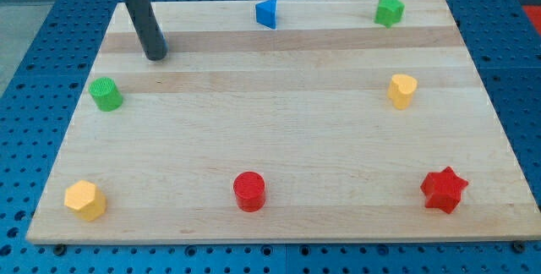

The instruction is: Move blue cube to the top left

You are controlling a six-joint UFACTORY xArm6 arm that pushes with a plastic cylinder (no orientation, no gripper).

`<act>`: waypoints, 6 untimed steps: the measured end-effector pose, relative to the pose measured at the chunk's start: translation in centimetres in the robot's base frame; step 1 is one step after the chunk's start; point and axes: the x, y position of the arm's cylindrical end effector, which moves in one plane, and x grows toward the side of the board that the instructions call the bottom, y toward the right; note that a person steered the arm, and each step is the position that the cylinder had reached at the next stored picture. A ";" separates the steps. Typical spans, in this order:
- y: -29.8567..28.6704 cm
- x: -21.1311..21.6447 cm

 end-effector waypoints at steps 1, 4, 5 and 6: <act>0.0 -1.7; -1.0 -2.0; -3.2 -1.5; -3.3 -2.2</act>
